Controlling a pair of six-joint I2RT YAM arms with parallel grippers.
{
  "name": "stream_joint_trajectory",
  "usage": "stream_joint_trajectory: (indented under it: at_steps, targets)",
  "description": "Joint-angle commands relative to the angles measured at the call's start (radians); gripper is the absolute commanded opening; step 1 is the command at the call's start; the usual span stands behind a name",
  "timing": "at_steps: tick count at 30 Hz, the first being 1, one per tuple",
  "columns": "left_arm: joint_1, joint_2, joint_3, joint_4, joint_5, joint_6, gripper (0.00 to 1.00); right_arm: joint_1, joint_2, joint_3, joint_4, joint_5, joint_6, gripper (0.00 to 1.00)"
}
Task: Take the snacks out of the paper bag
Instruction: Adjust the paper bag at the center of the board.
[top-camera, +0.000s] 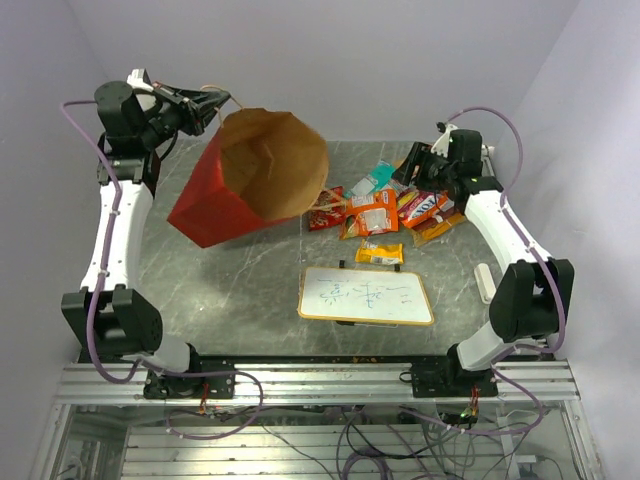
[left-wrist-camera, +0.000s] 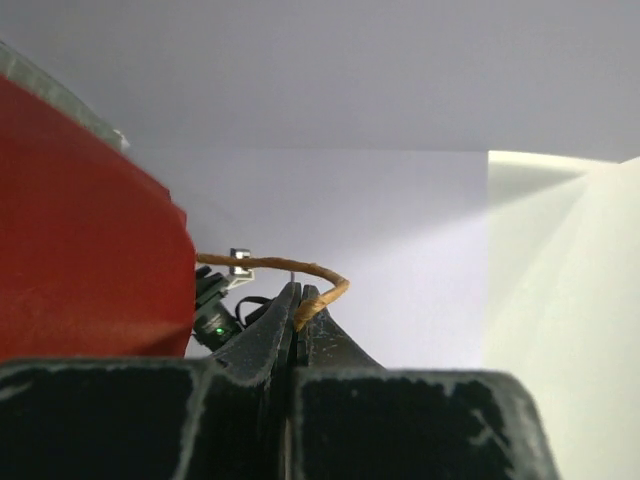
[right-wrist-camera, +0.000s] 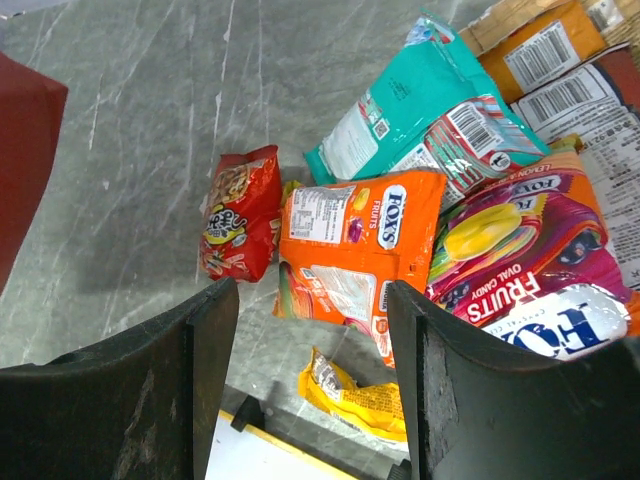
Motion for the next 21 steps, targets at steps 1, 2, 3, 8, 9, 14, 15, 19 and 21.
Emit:
stream_joint_trajectory:
  at_steps: [1, 2, 3, 8, 9, 14, 15, 19, 21]
  targets:
    - [0.004, -0.089, -0.163, 0.257, -0.045, -0.240, 0.07, 0.018, 0.017, 0.036, -0.004, 0.010, -0.022, 0.61]
    - [0.003, -0.114, -0.217, 0.249, -0.049, -0.243, 0.07, 0.023, 0.018, 0.038, -0.005, 0.011, -0.024, 0.61]
    - [0.004, -0.143, -0.276, 0.236, -0.056, -0.247, 0.07, 0.024, 0.020, 0.042, -0.004, 0.009, -0.027, 0.62]
    - [0.095, -0.289, -0.591, 0.241, -0.053, -0.224, 0.07, 0.034, 0.035, 0.059, -0.004, -0.010, -0.024, 0.62]
    - [0.127, -0.320, -0.622, 0.197, -0.053, -0.183, 0.07, 0.037, 0.034, 0.060, -0.003, -0.012, -0.027, 0.62]
    - [0.234, -0.362, -0.577, -0.133, -0.010, 0.106, 0.07, 0.053, 0.030, 0.062, -0.020, -0.001, -0.032, 0.63]
    - [0.239, -0.354, -0.551, -0.192, -0.009, 0.160, 0.07, 0.061, 0.030, 0.063, -0.025, 0.005, -0.033, 0.64]
    - [0.294, -0.340, -0.449, -0.431, -0.044, 0.362, 0.07, 0.102, 0.030, 0.080, -0.070, 0.053, -0.052, 0.72]
    - [0.308, -0.315, -0.383, -0.536, -0.078, 0.454, 0.07, 0.122, 0.033, 0.098, -0.109, 0.084, -0.065, 0.77]
